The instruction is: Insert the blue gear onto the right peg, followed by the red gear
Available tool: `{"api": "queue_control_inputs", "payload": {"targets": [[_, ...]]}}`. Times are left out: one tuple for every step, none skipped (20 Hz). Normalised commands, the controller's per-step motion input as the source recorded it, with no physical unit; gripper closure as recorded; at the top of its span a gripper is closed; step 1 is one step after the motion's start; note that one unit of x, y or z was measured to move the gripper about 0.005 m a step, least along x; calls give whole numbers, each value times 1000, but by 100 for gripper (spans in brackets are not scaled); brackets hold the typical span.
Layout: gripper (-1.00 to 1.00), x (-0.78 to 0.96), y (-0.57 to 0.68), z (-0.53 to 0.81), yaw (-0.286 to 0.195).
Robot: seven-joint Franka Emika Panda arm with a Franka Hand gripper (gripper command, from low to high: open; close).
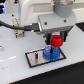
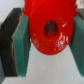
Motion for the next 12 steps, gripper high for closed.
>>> {"api": "queue_control_inputs", "payload": {"targets": [[100,346,-118,-43,0],[100,354,-94,-74,0],[100,311,-110,-91,0],[100,189,-43,-86,0],[100,208,-3,-148,0],[100,136,5,-121,0],[100,135,-22,-149,0],[100,120,-19,-136,0],[100,82,8,-182,0],[100,84,3,-191,0],[100,77,-10,-250,0],[100,14,-40,-503,0]]}}
